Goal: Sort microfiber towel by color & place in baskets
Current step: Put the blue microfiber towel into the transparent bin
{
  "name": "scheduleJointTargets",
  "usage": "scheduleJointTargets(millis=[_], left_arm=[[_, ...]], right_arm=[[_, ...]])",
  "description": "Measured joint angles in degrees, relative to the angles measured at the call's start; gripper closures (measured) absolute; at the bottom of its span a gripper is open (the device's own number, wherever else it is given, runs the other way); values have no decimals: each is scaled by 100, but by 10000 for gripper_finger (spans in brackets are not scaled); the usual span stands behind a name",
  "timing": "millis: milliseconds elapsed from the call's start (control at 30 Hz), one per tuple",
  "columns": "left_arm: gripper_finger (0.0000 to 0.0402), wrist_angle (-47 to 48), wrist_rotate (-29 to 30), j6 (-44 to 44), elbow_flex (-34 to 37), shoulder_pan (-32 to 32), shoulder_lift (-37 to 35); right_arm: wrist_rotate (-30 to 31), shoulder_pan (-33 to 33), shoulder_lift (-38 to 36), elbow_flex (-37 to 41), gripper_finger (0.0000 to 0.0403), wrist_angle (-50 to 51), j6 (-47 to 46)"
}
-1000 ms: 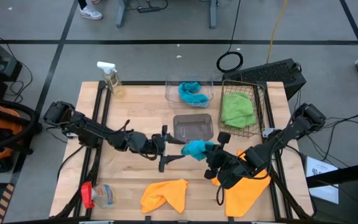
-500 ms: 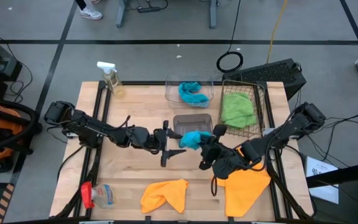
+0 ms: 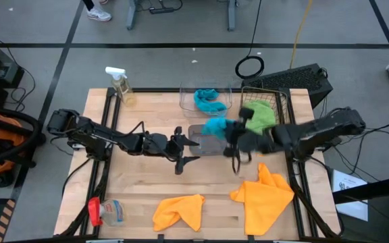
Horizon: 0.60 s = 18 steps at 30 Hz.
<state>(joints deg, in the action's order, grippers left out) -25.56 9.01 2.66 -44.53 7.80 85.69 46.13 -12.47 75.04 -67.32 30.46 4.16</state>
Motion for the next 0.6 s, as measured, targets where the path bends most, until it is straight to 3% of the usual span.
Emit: scheduleJointTargets(millis=[167, 267, 367, 600], left_arm=[[146, 259, 13, 0, 0, -50, -30], [146, 415, 20, 0, 0, -78, -27], [146, 508, 23, -1, 0, -116, -26], [146, 515, 22, -2, 0, -298, -26]], right_arm=[[-1698, 1678, -65, 0, 390, -532, 1021], [-2964, 2759, 47, 1, 390, -955, 1306], [-3825, 3645, 248, 1, 390, -1264, 1409], [-5262, 4758, 911, -173, 390, -2013, 1076]])
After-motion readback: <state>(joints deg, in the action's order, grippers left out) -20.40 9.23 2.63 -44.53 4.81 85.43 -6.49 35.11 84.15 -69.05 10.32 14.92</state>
